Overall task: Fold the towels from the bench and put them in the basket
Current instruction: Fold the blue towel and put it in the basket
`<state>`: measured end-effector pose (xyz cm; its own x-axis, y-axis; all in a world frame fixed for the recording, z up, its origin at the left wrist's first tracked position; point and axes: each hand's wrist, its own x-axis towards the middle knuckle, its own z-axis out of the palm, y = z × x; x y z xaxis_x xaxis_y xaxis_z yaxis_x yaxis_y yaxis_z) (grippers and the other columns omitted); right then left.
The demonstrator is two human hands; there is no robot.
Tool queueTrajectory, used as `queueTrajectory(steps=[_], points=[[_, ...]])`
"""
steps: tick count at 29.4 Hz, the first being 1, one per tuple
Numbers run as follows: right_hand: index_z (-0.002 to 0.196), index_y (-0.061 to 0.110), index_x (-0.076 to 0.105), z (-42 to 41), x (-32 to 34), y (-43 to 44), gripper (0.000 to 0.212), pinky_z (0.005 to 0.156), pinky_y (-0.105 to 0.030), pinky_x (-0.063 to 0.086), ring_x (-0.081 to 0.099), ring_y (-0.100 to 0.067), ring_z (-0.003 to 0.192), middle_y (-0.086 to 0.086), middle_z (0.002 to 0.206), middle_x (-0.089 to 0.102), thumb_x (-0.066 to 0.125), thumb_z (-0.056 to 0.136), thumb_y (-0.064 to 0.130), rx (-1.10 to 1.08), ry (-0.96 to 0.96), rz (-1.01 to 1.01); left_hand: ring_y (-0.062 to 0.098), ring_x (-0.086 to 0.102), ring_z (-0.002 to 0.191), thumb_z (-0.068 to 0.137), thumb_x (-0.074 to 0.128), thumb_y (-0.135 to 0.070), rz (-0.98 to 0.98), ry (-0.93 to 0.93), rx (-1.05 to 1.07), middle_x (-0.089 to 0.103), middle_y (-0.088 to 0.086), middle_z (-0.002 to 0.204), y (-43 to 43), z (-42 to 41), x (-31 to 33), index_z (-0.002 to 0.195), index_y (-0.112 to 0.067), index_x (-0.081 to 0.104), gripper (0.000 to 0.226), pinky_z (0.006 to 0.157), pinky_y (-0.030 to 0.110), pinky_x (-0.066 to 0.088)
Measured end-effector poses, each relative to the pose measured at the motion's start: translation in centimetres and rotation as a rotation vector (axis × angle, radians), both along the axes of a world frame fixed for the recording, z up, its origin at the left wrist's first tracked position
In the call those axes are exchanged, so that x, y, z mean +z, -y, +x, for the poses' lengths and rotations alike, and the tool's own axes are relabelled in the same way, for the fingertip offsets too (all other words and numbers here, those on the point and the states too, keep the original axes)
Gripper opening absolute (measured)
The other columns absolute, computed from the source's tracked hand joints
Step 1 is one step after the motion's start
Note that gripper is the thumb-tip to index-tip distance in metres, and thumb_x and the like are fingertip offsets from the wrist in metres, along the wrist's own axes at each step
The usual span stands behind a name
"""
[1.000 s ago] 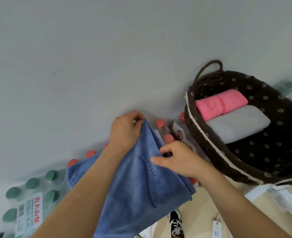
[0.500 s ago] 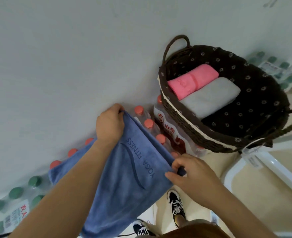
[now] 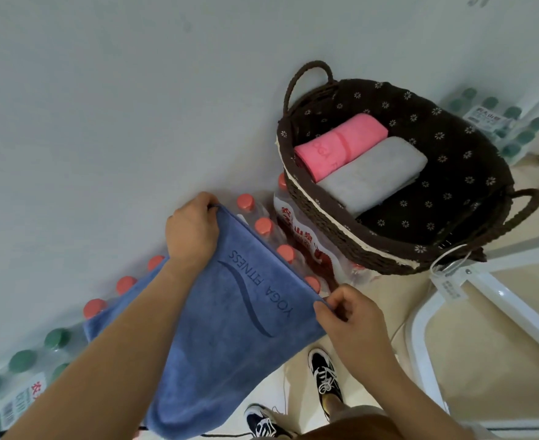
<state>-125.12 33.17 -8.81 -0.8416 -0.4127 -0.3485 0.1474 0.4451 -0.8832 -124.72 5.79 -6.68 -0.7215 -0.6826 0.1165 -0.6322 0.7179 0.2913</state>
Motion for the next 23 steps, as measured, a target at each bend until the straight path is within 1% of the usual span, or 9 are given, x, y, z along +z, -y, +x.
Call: queueTrajectory(steps=[4,6,9,11,13,14,17,20,23], points=[[0.066,0.014,0.056,-0.1,-0.9,0.0,0.022,0.057,-0.025,0.047,0.056,-0.019,0.059,-0.001,0.062,0.060,0.072,0.081,0.013,-0.087,0.040,-0.032,0.034,0.063,0.090,0.092,0.050,-0.015,0.080,-0.079,0.054,0.071,0.008,0.099,-0.1,0.4,0.4,0.103,-0.017,0.065,0.018,0.080,0.036,0.046],[0.068,0.013,0.057,-0.4,-1.1,-0.2,0.020,0.058,-0.022,0.047,0.057,-0.017,0.061,0.000,0.064,0.061,0.074,0.079,0.010,-0.094,0.048,-0.037,0.030,0.062,0.088,0.091,0.052,-0.013,0.138,-0.147,0.081,0.070,0.005,0.097,-0.3,0.8,0.9,0.101,-0.016,0.064,0.016,0.078,0.033,0.045],[0.074,0.016,0.057,-1.2,-0.8,-0.4,0.021,0.061,-0.021,0.046,0.058,-0.014,0.065,-0.001,0.068,0.062,0.075,0.077,0.006,-0.011,0.108,-0.037,0.024,0.062,0.084,0.089,0.053,-0.008,0.186,-0.254,0.117,0.066,-0.005,0.091,-0.7,1.9,2.2,0.099,-0.018,0.064,0.017,0.077,0.029,0.045],[0.080,0.021,0.060,-2.1,-0.2,-0.6,0.022,0.065,-0.028,0.049,0.062,-0.016,0.070,-0.002,0.072,0.065,0.076,0.077,0.007,0.118,0.121,0.010,0.019,0.063,0.088,0.089,0.054,-0.007,0.179,-0.317,0.134,0.068,-0.007,0.097,-0.6,3.0,3.3,0.105,-0.020,0.067,0.025,0.082,0.025,0.046],[0.082,0.025,0.064,-3.5,0.9,-0.9,0.020,0.070,-0.037,0.051,0.064,-0.019,0.072,-0.004,0.073,0.067,0.077,0.077,0.011,0.273,0.057,0.101,0.014,0.062,0.092,0.088,0.054,-0.004,0.150,-0.359,0.131,0.069,-0.004,0.106,-0.6,4.4,4.5,0.111,-0.020,0.068,0.032,0.085,0.018,0.042],[0.081,0.027,0.066,-4.2,1.7,-1.0,0.018,0.070,-0.037,0.051,0.064,-0.019,0.072,-0.004,0.073,0.068,0.076,0.077,0.012,0.362,0.018,0.142,0.013,0.062,0.093,0.087,0.054,-0.001,0.122,-0.381,0.115,0.070,-0.003,0.107,-0.6,5.3,5.0,0.110,-0.018,0.069,0.033,0.085,0.016,0.041],[0.070,0.025,0.071,-5.5,4.6,-0.2,0.014,0.062,-0.027,0.047,0.062,-0.012,0.065,0.001,0.066,0.066,0.074,0.080,0.015,0.598,-0.131,0.198,0.015,0.062,0.085,0.086,0.054,0.002,0.083,-0.476,0.128,0.068,-0.005,0.095,-0.5,8.1,6.7,0.096,-0.017,0.071,0.028,0.081,0.021,0.044],[0.068,0.020,0.069,-5.7,7.4,1.9,0.012,0.060,-0.026,0.039,0.054,-0.015,0.065,0.002,0.066,0.054,0.078,0.076,0.019,0.641,-0.423,0.257,0.004,0.057,0.071,0.085,0.052,0.002,0.112,-0.582,0.222,0.066,-0.008,0.088,-0.3,11.0,9.1,0.089,-0.024,0.064,0.029,0.073,0.017,0.043],[0.068,0.029,0.063,-5.9,10.3,4.6,0.019,0.072,-0.032,0.044,0.055,-0.016,0.075,0.008,0.077,0.054,0.079,0.073,0.020,0.643,-0.611,0.233,-0.006,0.056,0.066,0.085,0.057,0.000,0.114,-0.684,0.307,0.064,-0.018,0.080,0.0,14.1,12.0,0.086,-0.027,0.065,0.028,0.068,0.006,0.040]])
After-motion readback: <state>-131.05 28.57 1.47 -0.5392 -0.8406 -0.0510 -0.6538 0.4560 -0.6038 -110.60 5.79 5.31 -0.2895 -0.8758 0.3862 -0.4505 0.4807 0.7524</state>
